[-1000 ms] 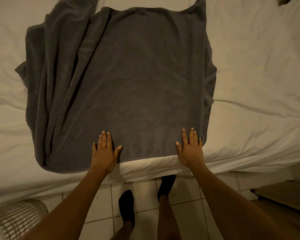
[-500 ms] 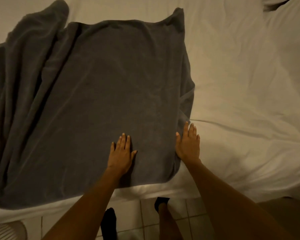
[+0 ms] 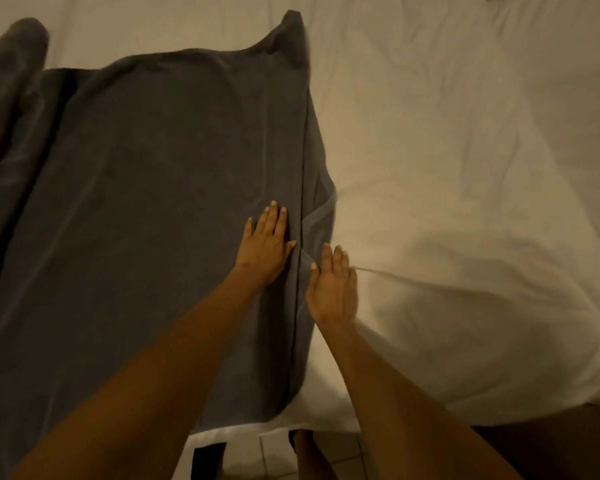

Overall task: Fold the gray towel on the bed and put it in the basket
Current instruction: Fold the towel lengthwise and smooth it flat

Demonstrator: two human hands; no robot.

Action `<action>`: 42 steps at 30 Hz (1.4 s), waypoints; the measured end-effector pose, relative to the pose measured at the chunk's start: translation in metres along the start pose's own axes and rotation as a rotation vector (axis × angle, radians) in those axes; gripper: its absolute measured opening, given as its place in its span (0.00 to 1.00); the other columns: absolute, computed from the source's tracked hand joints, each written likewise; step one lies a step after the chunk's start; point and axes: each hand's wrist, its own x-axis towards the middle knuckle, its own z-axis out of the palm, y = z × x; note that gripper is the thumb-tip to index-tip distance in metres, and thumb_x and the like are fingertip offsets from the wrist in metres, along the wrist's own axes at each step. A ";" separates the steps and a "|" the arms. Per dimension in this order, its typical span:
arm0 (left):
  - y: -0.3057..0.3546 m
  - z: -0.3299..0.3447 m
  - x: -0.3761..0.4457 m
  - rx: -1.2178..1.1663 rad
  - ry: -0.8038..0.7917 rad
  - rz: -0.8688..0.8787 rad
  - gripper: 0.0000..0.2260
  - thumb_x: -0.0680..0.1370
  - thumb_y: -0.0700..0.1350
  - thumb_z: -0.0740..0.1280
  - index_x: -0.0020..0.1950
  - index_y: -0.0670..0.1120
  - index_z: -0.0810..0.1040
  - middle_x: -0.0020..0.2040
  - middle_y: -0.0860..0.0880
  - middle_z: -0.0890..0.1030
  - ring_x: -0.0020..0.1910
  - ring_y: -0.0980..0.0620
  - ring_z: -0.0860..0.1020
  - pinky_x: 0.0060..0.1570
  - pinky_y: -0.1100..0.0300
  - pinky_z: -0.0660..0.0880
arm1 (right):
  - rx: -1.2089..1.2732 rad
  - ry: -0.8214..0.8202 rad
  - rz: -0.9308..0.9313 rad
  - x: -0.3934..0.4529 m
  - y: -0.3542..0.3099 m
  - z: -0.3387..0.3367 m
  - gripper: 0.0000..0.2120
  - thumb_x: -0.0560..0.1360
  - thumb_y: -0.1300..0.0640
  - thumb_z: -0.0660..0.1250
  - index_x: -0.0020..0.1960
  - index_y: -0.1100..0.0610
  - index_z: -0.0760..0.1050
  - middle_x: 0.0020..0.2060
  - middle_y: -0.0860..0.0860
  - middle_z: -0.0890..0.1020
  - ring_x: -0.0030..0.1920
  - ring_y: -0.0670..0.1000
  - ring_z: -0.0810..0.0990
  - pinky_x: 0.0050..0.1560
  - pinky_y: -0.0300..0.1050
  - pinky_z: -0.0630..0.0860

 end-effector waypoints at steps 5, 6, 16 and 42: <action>0.015 -0.023 0.059 0.141 0.080 0.132 0.27 0.83 0.52 0.49 0.78 0.44 0.44 0.78 0.43 0.45 0.77 0.46 0.46 0.74 0.45 0.46 | 0.023 0.078 -0.015 -0.004 -0.002 0.011 0.27 0.78 0.49 0.45 0.73 0.57 0.62 0.71 0.58 0.66 0.72 0.56 0.63 0.70 0.52 0.60; 0.018 -0.028 0.070 0.161 0.090 0.156 0.26 0.83 0.51 0.49 0.78 0.44 0.44 0.78 0.44 0.45 0.77 0.46 0.46 0.74 0.45 0.46 | 0.020 0.100 -0.019 -0.002 -0.001 0.013 0.26 0.78 0.49 0.47 0.71 0.58 0.65 0.70 0.59 0.69 0.70 0.57 0.66 0.69 0.53 0.63; 0.028 -0.044 0.122 0.452 0.000 0.386 0.32 0.78 0.40 0.57 0.78 0.52 0.44 0.78 0.43 0.42 0.77 0.45 0.41 0.74 0.42 0.44 | 0.064 0.221 0.002 0.001 -0.004 0.023 0.20 0.76 0.52 0.53 0.57 0.55 0.80 0.59 0.58 0.80 0.60 0.58 0.78 0.59 0.54 0.74; 0.065 -0.056 0.145 0.222 0.192 0.382 0.14 0.77 0.34 0.64 0.61 0.42 0.73 0.74 0.42 0.62 0.76 0.42 0.53 0.72 0.41 0.57 | 0.041 0.357 0.268 -0.012 0.067 -0.019 0.18 0.72 0.56 0.54 0.43 0.60 0.82 0.55 0.61 0.81 0.58 0.59 0.79 0.66 0.47 0.59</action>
